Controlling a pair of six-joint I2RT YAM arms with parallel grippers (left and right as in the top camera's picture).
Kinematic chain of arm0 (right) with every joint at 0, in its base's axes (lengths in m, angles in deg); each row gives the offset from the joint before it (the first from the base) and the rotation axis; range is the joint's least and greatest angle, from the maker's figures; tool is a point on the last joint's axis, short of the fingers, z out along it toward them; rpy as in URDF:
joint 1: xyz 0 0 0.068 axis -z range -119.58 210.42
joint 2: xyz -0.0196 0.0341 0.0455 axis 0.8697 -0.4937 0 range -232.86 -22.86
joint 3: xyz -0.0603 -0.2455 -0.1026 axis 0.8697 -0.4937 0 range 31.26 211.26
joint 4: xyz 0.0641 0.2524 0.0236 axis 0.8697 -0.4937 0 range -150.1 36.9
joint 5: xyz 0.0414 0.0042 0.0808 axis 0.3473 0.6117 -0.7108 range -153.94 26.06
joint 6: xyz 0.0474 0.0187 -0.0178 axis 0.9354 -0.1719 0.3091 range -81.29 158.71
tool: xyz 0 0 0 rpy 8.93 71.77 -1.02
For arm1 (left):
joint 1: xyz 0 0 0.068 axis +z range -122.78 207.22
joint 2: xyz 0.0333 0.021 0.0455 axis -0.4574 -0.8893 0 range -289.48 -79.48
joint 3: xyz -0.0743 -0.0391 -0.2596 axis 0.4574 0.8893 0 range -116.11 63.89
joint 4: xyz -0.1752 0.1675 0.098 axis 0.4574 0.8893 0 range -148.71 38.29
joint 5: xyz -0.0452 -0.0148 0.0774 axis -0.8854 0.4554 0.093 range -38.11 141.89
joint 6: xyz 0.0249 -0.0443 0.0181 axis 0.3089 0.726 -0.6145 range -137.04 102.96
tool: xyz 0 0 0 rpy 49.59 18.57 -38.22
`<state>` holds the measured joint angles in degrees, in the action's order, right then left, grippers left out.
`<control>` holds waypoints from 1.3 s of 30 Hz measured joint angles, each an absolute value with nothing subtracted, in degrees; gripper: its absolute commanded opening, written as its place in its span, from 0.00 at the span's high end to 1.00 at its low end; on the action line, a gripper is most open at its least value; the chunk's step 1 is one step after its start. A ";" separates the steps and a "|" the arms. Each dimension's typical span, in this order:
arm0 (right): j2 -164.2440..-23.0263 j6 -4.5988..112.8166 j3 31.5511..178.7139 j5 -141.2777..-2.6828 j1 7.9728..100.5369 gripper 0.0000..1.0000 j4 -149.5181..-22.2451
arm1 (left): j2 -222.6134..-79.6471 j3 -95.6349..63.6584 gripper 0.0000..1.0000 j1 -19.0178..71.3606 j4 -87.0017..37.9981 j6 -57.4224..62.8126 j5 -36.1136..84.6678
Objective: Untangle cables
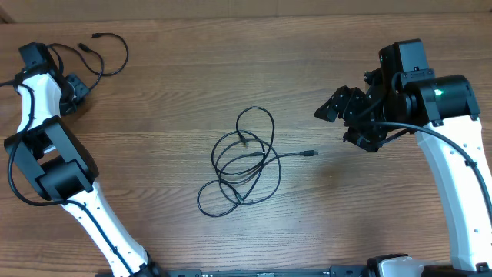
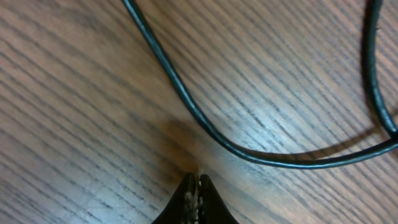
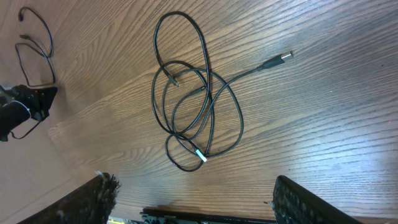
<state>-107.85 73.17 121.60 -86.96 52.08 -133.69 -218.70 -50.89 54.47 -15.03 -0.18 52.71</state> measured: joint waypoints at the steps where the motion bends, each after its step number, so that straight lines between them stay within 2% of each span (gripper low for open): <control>1: -107.85 73.19 121.60 -86.99 52.08 0.21 -133.74 | -218.79 -50.89 0.96 54.47 -15.33 -0.18 52.45; 12: -107.85 73.17 121.60 -86.90 52.08 0.21 -134.98 | -221.45 -52.23 0.96 54.71 -21.04 -0.35 47.69; 16: -107.85 73.17 121.60 -86.88 52.08 0.21 -135.64 | -223.47 -53.69 0.96 54.81 -24.64 -0.35 42.29; 21: -107.85 73.19 121.60 -86.90 52.08 0.21 -136.64 | -224.86 -54.57 0.90 55.27 -26.44 -0.33 36.60; 24: -107.85 73.15 121.60 -86.85 52.06 0.21 -136.73 | -225.06 -55.11 0.96 55.60 -25.85 -0.31 35.03; 27: -107.85 73.17 121.60 -86.85 51.82 0.21 -136.69 | -225.80 -58.30 0.96 56.00 -20.51 -0.29 33.78; 29: -107.85 73.17 121.60 -86.88 51.64 0.17 -136.56 | -226.09 -60.97 0.96 56.15 -14.66 0.59 33.59; 32: -107.85 72.99 121.60 -86.81 51.64 0.02 -135.25 | -226.55 -65.06 0.96 56.54 -6.92 3.23 33.78; 33: -107.85 72.99 121.60 -86.74 51.64 0.00 -134.81 | -226.55 -66.30 0.91 56.61 -5.37 4.04 33.68; 34: -107.85 73.02 121.60 -86.44 51.64 0.00 -133.96 | -226.50 -67.85 0.79 56.65 -3.95 4.94 33.11; 36: -107.85 72.95 121.60 -86.02 51.64 0.00 -132.75 | -225.78 -70.96 0.48 56.67 -1.80 6.38 29.94; 37: -107.85 73.04 121.60 -85.74 51.64 0.00 -132.16 | -224.97 -71.77 0.38 56.76 -0.82 6.77 27.80; 38: -107.85 72.97 121.60 -85.30 51.64 0.00 -131.57 | -223.64 -72.47 0.39 56.85 0.97 7.01 24.58; 39: -107.85 72.99 121.60 -84.65 51.64 0.00 -131.20 | -222.33 -72.88 0.55 56.85 2.79 7.38 21.68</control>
<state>-107.85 72.99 121.60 -84.65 51.64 -131.20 -222.33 -72.88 56.85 2.79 7.38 21.68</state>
